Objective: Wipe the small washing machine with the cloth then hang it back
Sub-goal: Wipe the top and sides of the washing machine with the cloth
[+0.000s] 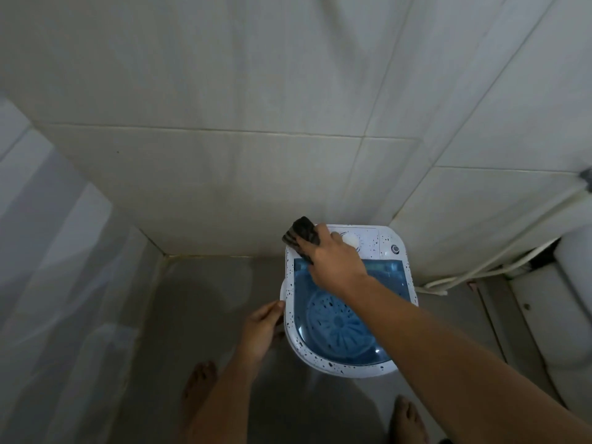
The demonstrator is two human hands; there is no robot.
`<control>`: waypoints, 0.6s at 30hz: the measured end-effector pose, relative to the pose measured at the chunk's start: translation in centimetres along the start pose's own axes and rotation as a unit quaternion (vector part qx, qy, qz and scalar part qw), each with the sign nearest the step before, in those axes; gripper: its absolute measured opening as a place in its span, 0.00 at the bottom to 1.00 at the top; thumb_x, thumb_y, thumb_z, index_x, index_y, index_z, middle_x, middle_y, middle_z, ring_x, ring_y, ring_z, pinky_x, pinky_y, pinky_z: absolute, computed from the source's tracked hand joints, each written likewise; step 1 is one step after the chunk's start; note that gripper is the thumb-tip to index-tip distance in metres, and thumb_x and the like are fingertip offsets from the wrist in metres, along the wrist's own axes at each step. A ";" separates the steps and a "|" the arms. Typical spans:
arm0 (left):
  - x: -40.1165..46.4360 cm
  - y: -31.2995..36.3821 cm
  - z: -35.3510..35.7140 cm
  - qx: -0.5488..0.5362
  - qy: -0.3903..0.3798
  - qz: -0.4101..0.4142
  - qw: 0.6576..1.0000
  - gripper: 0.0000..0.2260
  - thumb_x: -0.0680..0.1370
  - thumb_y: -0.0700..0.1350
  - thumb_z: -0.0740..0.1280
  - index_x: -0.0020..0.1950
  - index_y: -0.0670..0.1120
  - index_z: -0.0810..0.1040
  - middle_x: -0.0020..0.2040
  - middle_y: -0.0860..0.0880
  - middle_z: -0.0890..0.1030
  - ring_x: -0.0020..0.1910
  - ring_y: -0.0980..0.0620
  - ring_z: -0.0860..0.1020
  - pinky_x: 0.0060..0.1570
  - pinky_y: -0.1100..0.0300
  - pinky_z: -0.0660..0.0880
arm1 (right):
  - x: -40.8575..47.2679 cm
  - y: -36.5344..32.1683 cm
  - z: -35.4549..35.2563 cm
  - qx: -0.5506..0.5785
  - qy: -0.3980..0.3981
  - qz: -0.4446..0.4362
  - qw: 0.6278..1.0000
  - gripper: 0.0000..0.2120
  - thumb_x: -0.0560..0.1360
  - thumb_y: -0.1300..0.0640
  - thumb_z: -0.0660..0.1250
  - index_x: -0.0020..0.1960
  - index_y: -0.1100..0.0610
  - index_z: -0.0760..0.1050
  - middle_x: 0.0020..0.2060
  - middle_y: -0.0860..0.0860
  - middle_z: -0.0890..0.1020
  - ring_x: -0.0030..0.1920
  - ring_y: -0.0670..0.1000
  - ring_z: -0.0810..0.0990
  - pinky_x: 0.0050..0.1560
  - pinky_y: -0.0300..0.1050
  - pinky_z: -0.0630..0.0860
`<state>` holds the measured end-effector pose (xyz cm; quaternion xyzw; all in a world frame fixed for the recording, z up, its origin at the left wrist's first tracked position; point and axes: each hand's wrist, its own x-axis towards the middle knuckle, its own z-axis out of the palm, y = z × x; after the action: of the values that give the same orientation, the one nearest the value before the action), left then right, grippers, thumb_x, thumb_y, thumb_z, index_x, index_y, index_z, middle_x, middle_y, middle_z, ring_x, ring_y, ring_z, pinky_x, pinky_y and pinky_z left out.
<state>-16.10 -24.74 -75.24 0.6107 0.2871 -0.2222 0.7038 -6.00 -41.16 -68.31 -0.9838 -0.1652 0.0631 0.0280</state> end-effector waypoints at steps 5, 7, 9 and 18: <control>0.5 -0.2 -0.1 0.015 -0.001 0.030 0.999 0.12 0.80 0.45 0.67 0.62 0.46 0.83 0.54 0.47 0.87 0.55 0.49 0.85 0.58 0.49 0.80 | -1.9 0.2 -0.1 0.037 -0.019 -0.058 0.997 0.27 0.79 0.44 0.67 0.76 0.44 0.67 0.64 0.56 0.70 0.58 0.61 0.76 0.53 0.58 0.81; 0.7 -0.3 0.0 0.007 0.001 0.031 0.999 0.12 0.81 0.44 0.67 0.63 0.47 0.82 0.55 0.47 0.86 0.55 0.49 0.84 0.58 0.49 0.80 | -0.5 0.8 -1.0 0.097 0.031 -0.022 0.995 0.25 0.79 0.40 0.66 0.74 0.42 0.70 0.61 0.56 0.72 0.55 0.60 0.78 0.53 0.57 0.82; 0.8 -0.4 0.1 0.007 0.000 0.032 0.999 0.12 0.81 0.45 0.67 0.63 0.47 0.82 0.55 0.47 0.87 0.55 0.49 0.84 0.58 0.49 0.80 | 1.2 1.6 -1.7 0.114 0.090 0.028 0.989 0.23 0.80 0.41 0.65 0.73 0.45 0.72 0.61 0.57 0.73 0.53 0.60 0.79 0.51 0.55 0.82; 1.5 -0.8 -0.1 0.016 -0.002 0.037 0.999 0.12 0.80 0.47 0.67 0.63 0.49 0.82 0.53 0.49 0.87 0.55 0.48 0.85 0.59 0.48 0.80 | 0.4 -0.7 1.3 -0.021 0.064 -0.006 0.998 0.18 0.82 0.50 0.65 0.69 0.53 0.74 0.61 0.61 0.73 0.51 0.62 0.77 0.40 0.58 0.82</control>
<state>-15.53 -24.71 -76.90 0.6313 0.2593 -0.2020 0.7024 -6.04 -40.36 -69.59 -0.9852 -0.1704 -0.0039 0.0179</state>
